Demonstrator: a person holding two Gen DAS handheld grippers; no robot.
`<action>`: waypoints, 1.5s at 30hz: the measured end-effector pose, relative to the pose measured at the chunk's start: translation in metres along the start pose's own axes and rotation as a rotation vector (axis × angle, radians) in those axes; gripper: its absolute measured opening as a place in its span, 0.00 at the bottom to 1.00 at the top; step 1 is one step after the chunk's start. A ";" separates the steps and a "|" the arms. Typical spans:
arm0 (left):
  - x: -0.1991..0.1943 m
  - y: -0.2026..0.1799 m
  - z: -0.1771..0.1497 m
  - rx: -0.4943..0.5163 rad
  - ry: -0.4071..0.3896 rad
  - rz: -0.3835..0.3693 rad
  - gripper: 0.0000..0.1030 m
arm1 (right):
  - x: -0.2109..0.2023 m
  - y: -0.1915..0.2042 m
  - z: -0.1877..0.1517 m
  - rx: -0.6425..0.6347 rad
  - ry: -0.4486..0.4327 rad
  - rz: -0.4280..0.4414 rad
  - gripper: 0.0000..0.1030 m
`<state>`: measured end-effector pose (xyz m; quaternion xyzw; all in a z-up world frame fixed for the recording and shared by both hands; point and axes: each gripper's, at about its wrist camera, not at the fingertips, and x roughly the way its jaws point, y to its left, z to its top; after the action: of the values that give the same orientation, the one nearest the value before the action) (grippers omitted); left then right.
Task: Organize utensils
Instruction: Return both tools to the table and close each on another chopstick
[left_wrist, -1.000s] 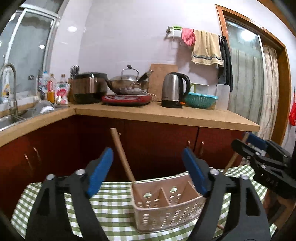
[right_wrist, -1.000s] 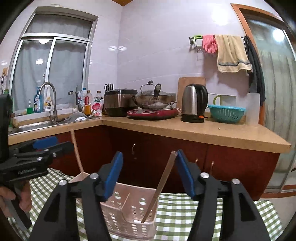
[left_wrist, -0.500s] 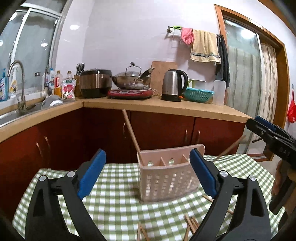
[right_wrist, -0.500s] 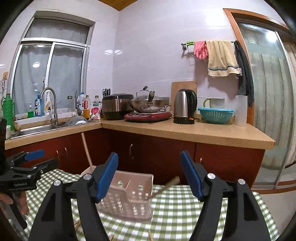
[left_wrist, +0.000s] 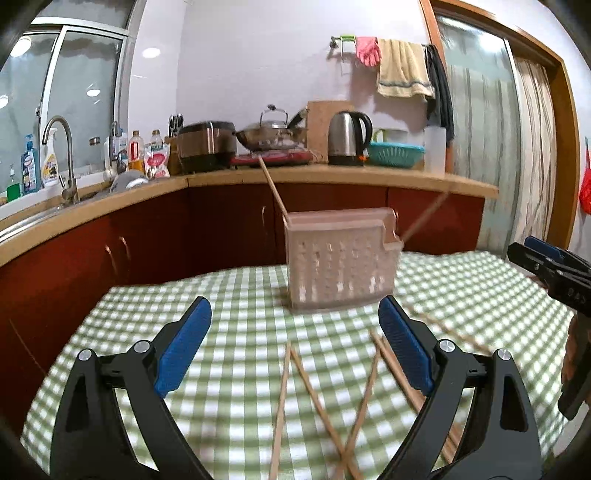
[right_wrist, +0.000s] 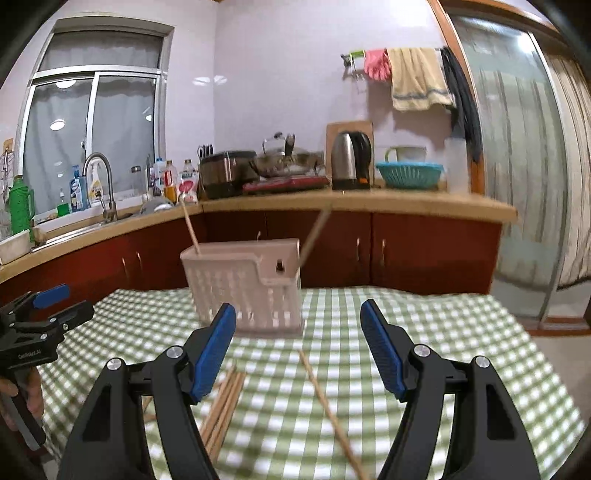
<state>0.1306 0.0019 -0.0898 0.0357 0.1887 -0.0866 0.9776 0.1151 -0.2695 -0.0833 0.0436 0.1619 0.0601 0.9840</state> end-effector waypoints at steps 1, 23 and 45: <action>-0.002 -0.001 -0.007 -0.003 0.018 -0.003 0.87 | -0.003 0.000 -0.005 0.001 0.008 -0.001 0.66; -0.014 -0.015 -0.110 0.049 0.258 -0.060 0.54 | -0.030 -0.001 -0.080 0.010 0.134 -0.010 0.66; -0.012 -0.021 -0.121 0.074 0.313 -0.103 0.06 | -0.024 -0.005 -0.089 0.018 0.155 -0.021 0.66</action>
<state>0.0723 -0.0047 -0.1981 0.0751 0.3369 -0.1368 0.9285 0.0638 -0.2717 -0.1602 0.0459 0.2386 0.0514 0.9687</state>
